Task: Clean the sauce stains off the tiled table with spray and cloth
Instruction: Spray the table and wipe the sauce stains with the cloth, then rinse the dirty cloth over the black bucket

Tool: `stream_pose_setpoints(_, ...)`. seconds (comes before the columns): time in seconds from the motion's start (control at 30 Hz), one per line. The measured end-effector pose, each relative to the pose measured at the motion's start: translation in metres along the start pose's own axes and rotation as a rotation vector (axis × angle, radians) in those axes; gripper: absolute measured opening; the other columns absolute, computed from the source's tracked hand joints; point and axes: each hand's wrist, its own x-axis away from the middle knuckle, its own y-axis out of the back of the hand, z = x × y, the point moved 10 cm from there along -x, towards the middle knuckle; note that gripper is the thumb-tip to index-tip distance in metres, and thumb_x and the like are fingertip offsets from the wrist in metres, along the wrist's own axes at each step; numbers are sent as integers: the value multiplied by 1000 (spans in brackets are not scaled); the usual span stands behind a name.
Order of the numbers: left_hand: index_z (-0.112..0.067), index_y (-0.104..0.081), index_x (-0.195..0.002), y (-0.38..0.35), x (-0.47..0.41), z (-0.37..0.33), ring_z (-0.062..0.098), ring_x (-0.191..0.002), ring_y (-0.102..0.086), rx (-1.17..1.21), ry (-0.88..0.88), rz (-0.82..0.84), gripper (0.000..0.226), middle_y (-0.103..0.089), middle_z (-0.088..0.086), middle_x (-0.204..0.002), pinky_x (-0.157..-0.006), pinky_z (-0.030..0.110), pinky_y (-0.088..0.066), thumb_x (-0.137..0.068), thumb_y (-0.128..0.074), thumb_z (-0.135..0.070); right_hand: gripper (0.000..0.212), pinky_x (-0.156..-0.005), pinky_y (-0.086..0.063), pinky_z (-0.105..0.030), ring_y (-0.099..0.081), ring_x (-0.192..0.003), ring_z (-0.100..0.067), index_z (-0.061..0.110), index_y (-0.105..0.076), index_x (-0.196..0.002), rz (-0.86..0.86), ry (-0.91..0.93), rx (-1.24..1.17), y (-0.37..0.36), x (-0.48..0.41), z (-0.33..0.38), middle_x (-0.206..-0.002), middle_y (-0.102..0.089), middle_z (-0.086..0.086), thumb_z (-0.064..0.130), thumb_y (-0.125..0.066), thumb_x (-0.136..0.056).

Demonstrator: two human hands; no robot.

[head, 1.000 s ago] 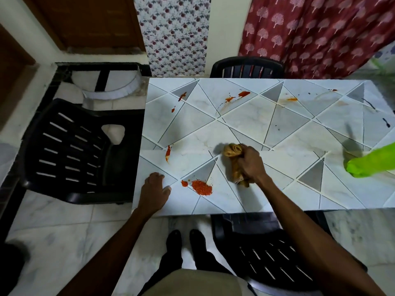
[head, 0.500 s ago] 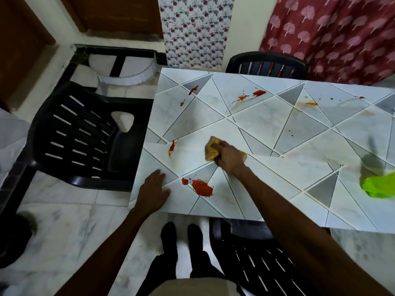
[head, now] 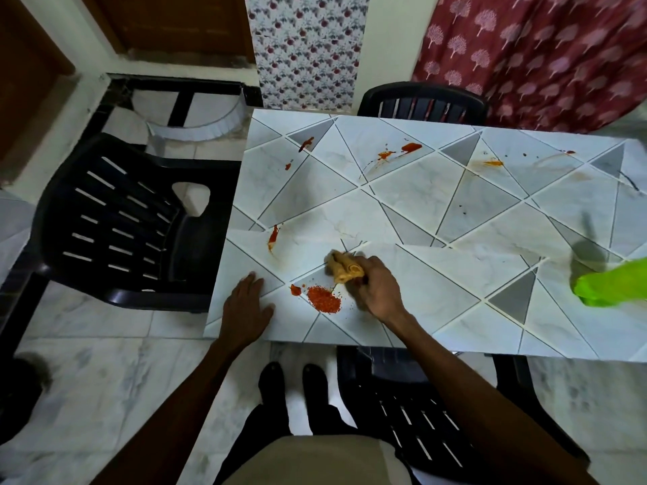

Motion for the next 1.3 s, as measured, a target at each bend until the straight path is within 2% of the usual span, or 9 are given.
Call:
stream_pose_setpoints(0.13,-10,-39,-149,0,0,-1,31,-147,-26,9,2,-5,70,-26,11,-160,-115,50,-26,-90,-67,-35,46,-79,-50,-37,-63,-106,-33,22,-51,-144,-22,-84,129,3,2,-10,-120,-60,-11,36,-56,-100)
stream_pose_setpoints(0.3,-10,-37,-150,-1,1,0,30,-147,-25,-5,10,2,70,-25,11,-161,-117,46,-25,-92,-65,-36,57,-96,-50,-40,-61,-121,-37,17,-42,-153,91,-109,140,-25,4,2,-146,-55,-13,31,-59,-100)
stream_pose_setpoints(0.63,-9,-39,-148,0,5,2,29,-147,-25,74,16,-15,65,-27,10,-160,-118,44,-24,-94,-63,-35,45,-99,-49,-37,-66,-115,-30,23,-61,-137,47,-178,-231,-4,12,2,-127,-71,-6,19,-55,-92)
stream_pose_setpoints(0.7,-8,-43,-145,2,6,1,30,-144,-30,131,7,-21,60,-32,12,-158,-117,43,-26,-94,-64,-32,51,-97,-50,-35,-67,-111,-28,21,-61,-135,21,-159,-273,9,13,7,-124,-71,-6,23,-51,-85)
stream_pose_setpoints(0.8,-6,-51,-136,15,11,5,32,-132,-45,308,30,-60,51,-47,15,-144,-111,42,-36,-92,-66,-27,51,-90,-46,-23,-65,-110,-23,17,-63,-134,-5,-103,-321,30,7,30,-123,-70,-4,10,-52,-85)
stream_pose_setpoints(0.9,-8,-56,-131,39,13,14,27,-125,-52,469,65,-96,41,-55,11,-135,-109,37,-39,-93,-65,-23,54,-99,-45,-25,-63,-118,-21,15,-63,-135,5,-74,-437,42,-3,67,-129,-68,-1,7,-51,-82)
stream_pose_setpoints(1.0,-11,-63,-123,70,22,38,22,-114,-60,671,120,-128,29,-65,6,-121,-104,31,-44,-95,-64,-18,50,-104,-50,-36,-65,-119,-19,23,-62,-136,108,-97,-594,26,-14,114,-131,-69,2,11,-53,-88)
stream_pose_setpoints(1.17,-31,-67,-99,144,65,113,14,-87,-70,884,146,-302,10,-73,-1,-96,-84,34,-55,-92,-64,-24,30,-82,-59,-40,-73,-95,-29,13,-65,-127,399,-166,-830,-57,-16,215,-106,-76,-8,5,-57,-99)
stream_pose_setpoints(1.3,-24,-69,-97,190,131,210,7,-75,-70,973,274,-477,14,-74,-1,-90,-74,25,-54,-96,-60,-13,35,-89,-59,-46,-72,-105,-34,6,-66,-123,599,-211,-908,-154,9,313,-115,-75,-16,12,-73,-89)
